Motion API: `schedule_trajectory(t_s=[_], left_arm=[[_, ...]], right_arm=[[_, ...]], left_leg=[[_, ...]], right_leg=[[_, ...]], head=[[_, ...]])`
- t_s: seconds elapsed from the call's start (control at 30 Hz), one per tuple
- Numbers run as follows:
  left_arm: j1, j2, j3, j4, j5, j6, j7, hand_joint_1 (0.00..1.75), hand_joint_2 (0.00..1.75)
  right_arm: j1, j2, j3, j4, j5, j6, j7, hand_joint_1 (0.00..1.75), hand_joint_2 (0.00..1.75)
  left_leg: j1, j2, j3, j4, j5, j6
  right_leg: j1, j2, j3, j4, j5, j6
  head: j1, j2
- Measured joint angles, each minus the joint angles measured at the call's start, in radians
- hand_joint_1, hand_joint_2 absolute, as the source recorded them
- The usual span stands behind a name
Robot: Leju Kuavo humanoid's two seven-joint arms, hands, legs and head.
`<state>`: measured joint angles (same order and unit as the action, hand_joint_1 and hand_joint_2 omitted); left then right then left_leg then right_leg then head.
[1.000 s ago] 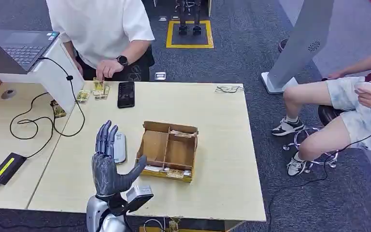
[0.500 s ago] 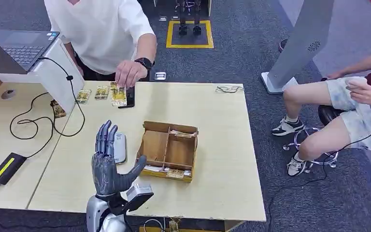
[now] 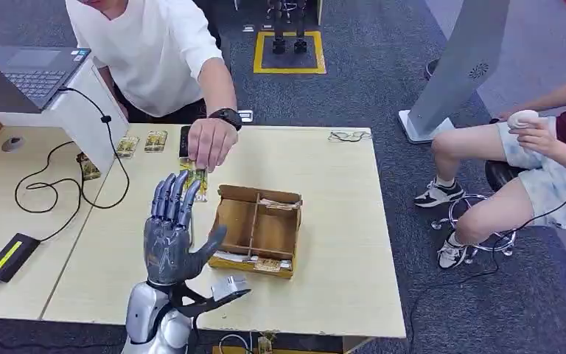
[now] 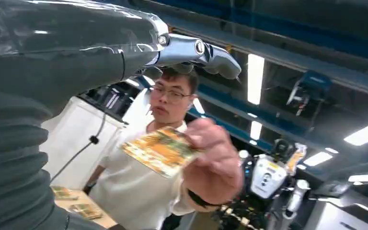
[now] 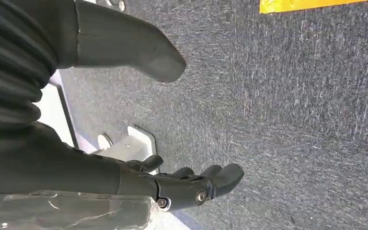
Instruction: Pass the card to the sensor for recognition and then transmit it.
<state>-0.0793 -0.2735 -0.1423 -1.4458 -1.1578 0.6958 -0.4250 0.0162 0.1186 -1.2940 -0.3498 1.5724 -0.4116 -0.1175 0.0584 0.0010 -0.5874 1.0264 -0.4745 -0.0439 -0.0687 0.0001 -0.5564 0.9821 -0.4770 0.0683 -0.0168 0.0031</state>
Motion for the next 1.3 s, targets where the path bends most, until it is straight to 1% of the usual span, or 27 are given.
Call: schedule_trajectory(t_s=[0.07, 0.1, 0.27, 0.33, 0.4, 0.47, 0.5, 0.53, 0.7, 0.73, 0.87, 0.93, 1.03, 1.1, 1.13, 1.17, 1.23, 1.3], left_arm=[[-0.001, -0.002, 0.019, -0.003, -0.04, 0.0, -0.022, 0.0, 1.75], [-0.001, -0.003, 0.037, -0.014, -0.076, 0.0, -0.025, 0.0, 1.75], [-0.022, -0.008, 0.089, -0.069, -0.2, 0.001, 0.016, 0.0, 1.75], [-0.029, -0.01, 0.106, -0.084, -0.257, 0.001, 0.045, 0.0, 1.75], [-0.046, -0.01, 0.112, -0.084, -0.312, 0.001, 0.089, 0.0, 1.75], [-0.055, -0.01, 0.112, -0.084, -0.348, 0.0, 0.149, 0.0, 1.75], [-0.059, -0.01, 0.112, -0.084, -0.355, 0.0, 0.175, 0.0, 1.75], [-0.064, -0.01, 0.112, -0.084, -0.356, 0.0, 0.184, 0.0, 1.75], [-0.079, -0.01, 0.112, -0.084, -0.357, 0.0, 0.19, 0.0, 1.75], [-0.08, -0.01, 0.112, -0.084, -0.358, 0.0, 0.205, 0.0, 1.75], [-0.094, -0.006, 0.092, -0.078, -0.363, 0.0, 0.323, 0.0, 1.75], [-0.103, 0.0, 0.071, -0.071, -0.363, 0.0, 0.366, 0.0, 1.75], [-0.106, 0.013, 0.038, -0.063, -0.364, 0.0, 0.411, 0.0, 1.75], [-0.109, 0.023, 0.02, -0.058, -0.364, 0.0, 0.429, 0.0, 1.75], [-0.109, 0.025, 0.015, -0.057, -0.363, 0.0, 0.436, 1.75, 1.75], [-0.11, 0.03, 0.008, -0.057, -0.362, 0.0, 0.442, 1.75, 1.75], [-0.11, 0.037, -0.005, -0.057, -0.357, 0.0, 0.433, 1.75, 1.75], [-0.11, 0.04, -0.011, -0.056, -0.34, 0.0, 0.395, 1.75, 1.75]], right_arm=[[-0.001, -0.006, 0.005, 0.009, 0.0, -0.005, 0.001, 0.0, 1.75], [-0.002, -0.009, 0.011, 0.017, 0.0, -0.009, 0.002, 0.0, 1.75], [-0.006, -0.027, 0.035, 0.041, 0.0, -0.02, 0.003, 0.0, 1.75], [-0.007, -0.036, 0.048, 0.054, 0.0, -0.021, 0.004, 0.0, 1.75], [-0.011, -0.043, 0.06, 0.065, 0.0, -0.022, 0.005, 0.0, 1.75], [-0.016, -0.05, 0.071, 0.072, 0.0, -0.022, 0.008, 0.0, 1.75], [-0.016, -0.051, 0.074, 0.075, 0.0, -0.023, 0.008, 0.0, 1.75], [-0.016, -0.054, 0.076, 0.078, 0.0, -0.023, 0.009, 0.0, 1.75], [-0.019, -0.059, 0.086, 0.087, 0.0, -0.024, 0.009, 0.0, 1.75], [-0.02, -0.06, 0.088, 0.088, 0.0, -0.024, 0.009, 0.0, 1.75], [-0.022, -0.065, 0.095, 0.095, 0.0, -0.024, 0.009, 0.0, 1.75], [-0.023, -0.066, 0.097, 0.095, 0.0, -0.024, 0.01, 0.0, 1.75], [-0.023, -0.067, 0.098, 0.096, 0.0, -0.024, 0.011, 0.0, 1.75], [-0.023, -0.069, 0.099, 0.099, 0.0, -0.024, 0.013, 0.0, 1.75], [-0.023, -0.07, 0.099, 0.1, 0.0, -0.024, 0.013, 0.0, 1.75], [-0.023, -0.071, 0.1, 0.1, 0.0, -0.024, 0.013, 0.0, 1.75], [-0.023, -0.072, 0.101, 0.101, 0.0, -0.025, 0.013, 0.0, 1.75], [-0.023, -0.072, 0.101, 0.102, 0.0, -0.027, 0.011, 0.0, 1.75]], left_leg=[[0.0, 0.0, 0.0, 0.0, 0.0, 0.0], [0.0, 0.0, 0.0, 0.0, 0.0, 0.0], [0.0, 0.0, 0.0, 0.0, 0.0, 0.0], [0.0, 0.0, 0.001, 0.0, 0.0, 0.0], [0.0, 0.0, 0.001, 0.0, 0.001, 0.0], [0.0, 0.001, 0.001, 0.0, 0.0, 0.0], [0.0, 0.001, 0.001, 0.0, 0.0, 0.0], [0.0, 0.0, 0.001, 0.0, 0.0, 0.0], [0.0, 0.0, 0.001, 0.0, 0.0, 0.0], [0.0, 0.001, 0.001, 0.0, 0.0, 0.0], [0.0, 0.0, 0.001, 0.0, 0.0, 0.0], [0.0, 0.001, 0.001, 0.0, 0.0, 0.0], [0.0, 0.001, 0.001, 0.0, 0.0, 0.0], [0.0, 0.001, 0.001, 0.0, 0.0, 0.0], [0.0, 0.001, 0.001, 0.0, 0.0, 0.0], [0.0, 0.001, 0.001, 0.0, 0.0, 0.0], [0.0, 0.001, 0.001, 0.0, 0.0, 0.0], [0.0, 0.001, 0.001, 0.0, 0.0, 0.0]], right_leg=[[0.0, 0.0, 0.0, 0.0, 0.0, 0.0], [0.0, 0.0, 0.0, 0.0, 0.0, 0.0], [0.0, 0.0, 0.0, 0.0, 0.0, 0.0], [0.0, 0.0, 0.0, 0.0, 0.0, 0.0], [0.0, 0.0, 0.001, 0.0, 0.0, 0.0], [0.0, 0.001, 0.0, 0.0, 0.001, 0.0], [0.0, 0.001, 0.0, 0.0, 0.001, 0.0], [0.0, 0.001, 0.0, 0.0, 0.001, 0.0], [0.0, 0.001, 0.0, 0.0, 0.001, 0.0], [0.0, 0.001, 0.0, 0.0, 0.001, 0.0], [0.0, 0.001, 0.0, 0.0, 0.001, 0.0], [0.0, 0.001, 0.0, 0.0, 0.001, 0.0], [0.0, 0.001, 0.0, 0.0, 0.001, 0.0], [0.0, 0.001, 0.0, 0.0, 0.001, 0.0], [0.0, 0.001, 0.0, 0.0, 0.001, 0.0], [0.0, 0.001, 0.0, 0.0, 0.001, 0.0], [0.0, 0.001, 0.0, 0.0, 0.001, 0.0], [0.0, 0.001, 0.0, 0.0, 0.001, 0.0]], head=[[0.0, 0.0], [0.0, 0.0], [0.0, 0.0], [0.0, 0.0], [0.0, 0.0], [0.0, 0.0], [0.0, 0.0], [0.0, 0.0], [0.0, 0.0], [0.0, 0.0], [0.0, 0.0], [0.0, 0.0], [0.0, 0.0], [0.0, 0.0], [0.0, 0.0], [0.0, 0.0], [0.0, 0.0], [0.0, 0.0]])
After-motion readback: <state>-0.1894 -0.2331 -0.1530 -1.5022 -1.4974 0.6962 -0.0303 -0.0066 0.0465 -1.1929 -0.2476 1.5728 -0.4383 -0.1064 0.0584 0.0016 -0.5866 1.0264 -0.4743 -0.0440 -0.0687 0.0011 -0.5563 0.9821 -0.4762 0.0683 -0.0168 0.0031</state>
